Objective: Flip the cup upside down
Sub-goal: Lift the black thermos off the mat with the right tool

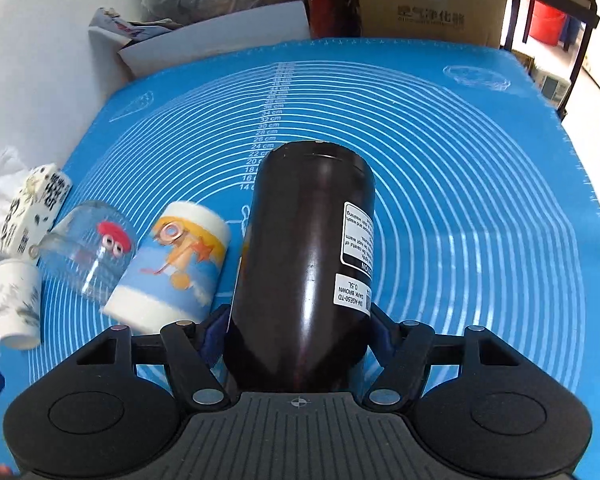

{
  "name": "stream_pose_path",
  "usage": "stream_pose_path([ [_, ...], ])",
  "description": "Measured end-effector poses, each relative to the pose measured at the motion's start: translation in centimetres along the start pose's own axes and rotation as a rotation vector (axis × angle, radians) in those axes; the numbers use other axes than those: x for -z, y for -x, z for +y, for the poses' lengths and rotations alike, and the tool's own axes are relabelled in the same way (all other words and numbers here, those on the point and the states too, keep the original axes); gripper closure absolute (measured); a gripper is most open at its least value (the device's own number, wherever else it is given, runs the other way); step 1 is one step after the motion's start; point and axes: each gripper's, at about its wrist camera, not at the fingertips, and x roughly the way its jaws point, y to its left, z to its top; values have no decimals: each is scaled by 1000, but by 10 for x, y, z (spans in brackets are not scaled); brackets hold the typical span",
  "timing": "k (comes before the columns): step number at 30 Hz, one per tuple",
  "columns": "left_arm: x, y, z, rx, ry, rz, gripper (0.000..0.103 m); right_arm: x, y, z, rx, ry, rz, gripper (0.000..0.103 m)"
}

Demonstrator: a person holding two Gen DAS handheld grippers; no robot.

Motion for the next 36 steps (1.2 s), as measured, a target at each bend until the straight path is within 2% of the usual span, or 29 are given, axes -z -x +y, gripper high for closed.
stream_pose_path([
  [5,1,18,0,-1,0,-17,0,17,28,-1,-16,11,3,36],
  [13,11,46,-2,22,-4,-23,0,68,65,-9,4,20,-4,36],
  [23,21,61,-10,37,-27,-17,0,113,69,-24,36,1,27,36],
  [36,29,67,-15,30,-46,2,0,123,60,-23,18,-14,58,36],
])
